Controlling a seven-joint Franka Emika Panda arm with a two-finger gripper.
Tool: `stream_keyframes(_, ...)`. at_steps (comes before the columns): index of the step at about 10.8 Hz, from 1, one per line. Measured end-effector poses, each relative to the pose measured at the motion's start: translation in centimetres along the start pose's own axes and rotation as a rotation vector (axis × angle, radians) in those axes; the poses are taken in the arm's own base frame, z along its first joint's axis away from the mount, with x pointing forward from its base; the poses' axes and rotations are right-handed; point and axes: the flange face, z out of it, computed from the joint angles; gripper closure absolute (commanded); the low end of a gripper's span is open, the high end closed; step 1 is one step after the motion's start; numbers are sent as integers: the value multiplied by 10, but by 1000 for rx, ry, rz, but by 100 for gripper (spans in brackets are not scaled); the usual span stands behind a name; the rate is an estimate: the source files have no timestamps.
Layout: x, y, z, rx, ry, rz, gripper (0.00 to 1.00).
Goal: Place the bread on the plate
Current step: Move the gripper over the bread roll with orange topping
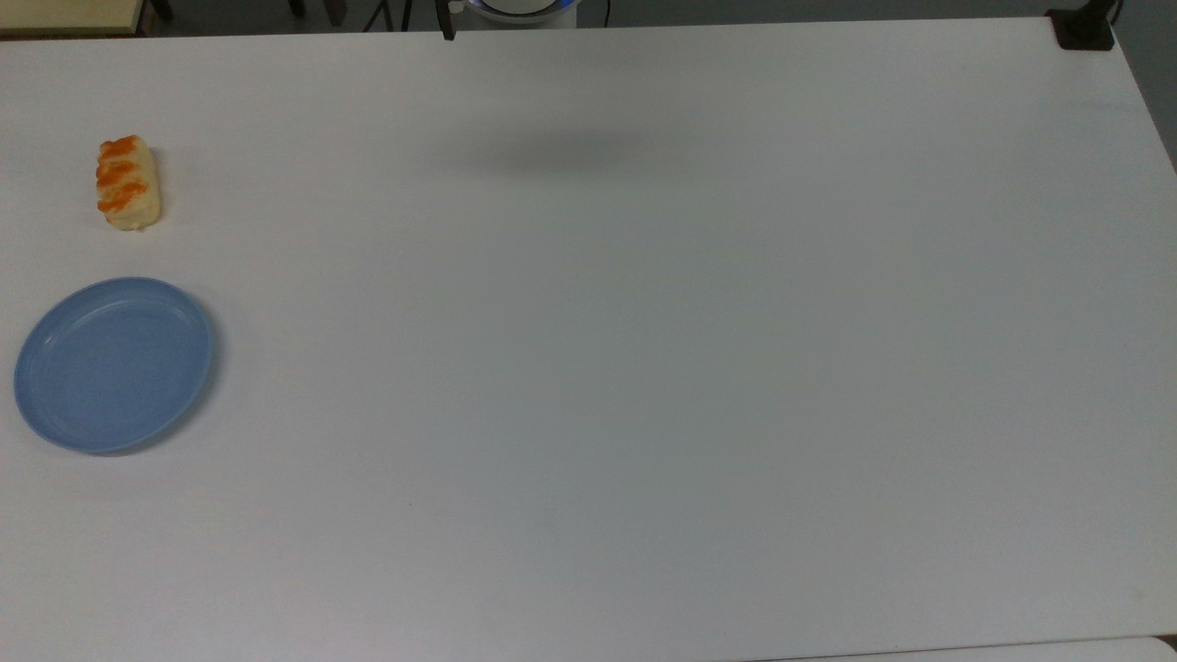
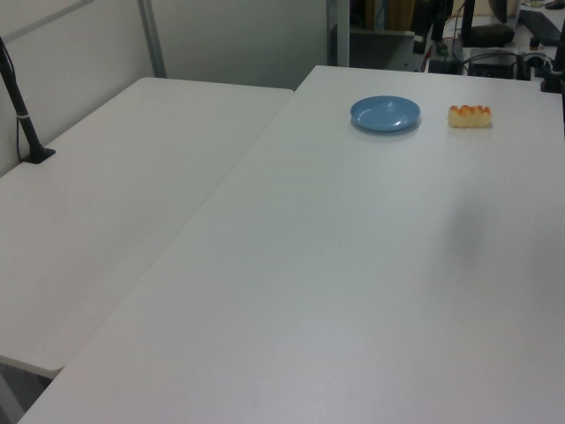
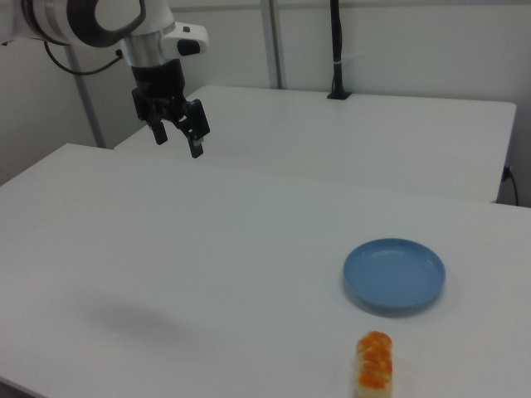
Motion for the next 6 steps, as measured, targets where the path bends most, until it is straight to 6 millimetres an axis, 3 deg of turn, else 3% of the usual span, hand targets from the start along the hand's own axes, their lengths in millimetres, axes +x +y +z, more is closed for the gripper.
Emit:
stream_keyframes(2,0,6,0,-24,1,-14,0)
stream_keyframes(6,1,48,2,-126,-5,-2,0)
